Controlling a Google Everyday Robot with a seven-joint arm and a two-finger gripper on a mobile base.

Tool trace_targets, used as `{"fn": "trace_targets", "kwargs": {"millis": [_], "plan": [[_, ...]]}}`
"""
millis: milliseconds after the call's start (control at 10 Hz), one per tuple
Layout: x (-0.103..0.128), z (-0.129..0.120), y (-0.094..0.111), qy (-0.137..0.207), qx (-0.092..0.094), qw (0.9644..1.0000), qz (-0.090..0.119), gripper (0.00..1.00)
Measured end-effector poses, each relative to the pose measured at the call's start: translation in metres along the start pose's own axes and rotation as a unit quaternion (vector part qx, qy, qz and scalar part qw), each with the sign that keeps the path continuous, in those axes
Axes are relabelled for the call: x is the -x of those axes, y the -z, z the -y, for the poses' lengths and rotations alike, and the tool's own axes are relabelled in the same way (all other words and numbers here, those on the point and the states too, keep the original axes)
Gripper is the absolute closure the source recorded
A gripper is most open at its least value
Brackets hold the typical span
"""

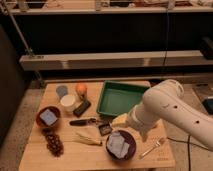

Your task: Wipe tray with sponge

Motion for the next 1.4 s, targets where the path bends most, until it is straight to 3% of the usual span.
{"fn": "trace_targets", "kwargs": {"millis": [600,700,900,1100,1200,1300,1400], "plan": [[-0.001,0.000,0.000,0.002,0.002,1.0000,-0.004,0.20],[-0.004,0.007,0.003,0.019,0.007,0.9996,-0.018,0.20],[-0.021,0.043,0.007,0.072,0.015,0.9965,-0.040,0.20],[-0.053,0.091,0.008,0.130,-0.001,0.9901,-0.054,0.20],[-0.067,0.119,0.007,0.164,-0.007,0.9845,-0.061,0.20],[-0.076,0.147,0.005,0.198,-0.011,0.9780,-0.067,0.20],[-0.082,0.183,0.003,0.239,-0.011,0.9683,-0.072,0.20]]}}
